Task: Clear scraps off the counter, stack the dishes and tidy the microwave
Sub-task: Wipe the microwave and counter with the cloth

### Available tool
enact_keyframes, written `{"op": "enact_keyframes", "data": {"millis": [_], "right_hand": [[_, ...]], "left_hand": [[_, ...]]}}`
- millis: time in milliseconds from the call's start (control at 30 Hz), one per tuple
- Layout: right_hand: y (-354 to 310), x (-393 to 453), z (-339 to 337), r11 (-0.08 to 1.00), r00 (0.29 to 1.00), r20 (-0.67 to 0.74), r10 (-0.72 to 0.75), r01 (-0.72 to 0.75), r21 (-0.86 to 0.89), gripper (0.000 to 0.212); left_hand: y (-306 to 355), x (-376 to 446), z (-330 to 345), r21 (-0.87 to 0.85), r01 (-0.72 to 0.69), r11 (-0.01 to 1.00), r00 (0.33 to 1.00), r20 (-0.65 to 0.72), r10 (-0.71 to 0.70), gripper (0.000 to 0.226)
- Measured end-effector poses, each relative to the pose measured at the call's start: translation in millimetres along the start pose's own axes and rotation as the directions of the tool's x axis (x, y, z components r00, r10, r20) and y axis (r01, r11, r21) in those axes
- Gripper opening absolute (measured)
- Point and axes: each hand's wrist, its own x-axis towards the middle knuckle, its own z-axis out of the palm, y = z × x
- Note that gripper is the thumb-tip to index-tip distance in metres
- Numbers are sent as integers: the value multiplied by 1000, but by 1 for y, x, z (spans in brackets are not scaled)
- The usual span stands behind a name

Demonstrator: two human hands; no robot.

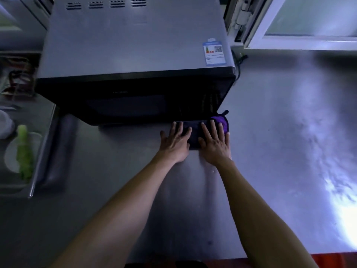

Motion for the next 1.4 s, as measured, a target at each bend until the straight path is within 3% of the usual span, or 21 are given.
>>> {"op": "enact_keyframes", "data": {"millis": [333, 633, 900, 1167, 1400], "right_hand": [[44, -45, 14, 990, 989, -57, 134, -132, 41, 61], [3, -88, 43, 984, 985, -22, 169, -167, 58, 63], [-91, -66, 60, 999, 998, 41, -44, 45, -11, 63], [-221, -32, 75, 957, 957, 124, -261, 274, -100, 63], [-262, -20, 81, 956, 959, 100, -266, 276, -102, 65]], "left_hand": [[52, -14, 17, 47, -92, 995, 996, 10, 91, 63], [33, -53, 33, 56, -109, 992, 991, 79, 105, 61], [-68, -84, 28, 18, 43, 999, 997, 61, -44, 62], [-202, -116, 17, -13, 201, 979, 980, 0, -201, 61], [-249, -105, 6, -22, 194, 981, 980, -32, -195, 59]]}}
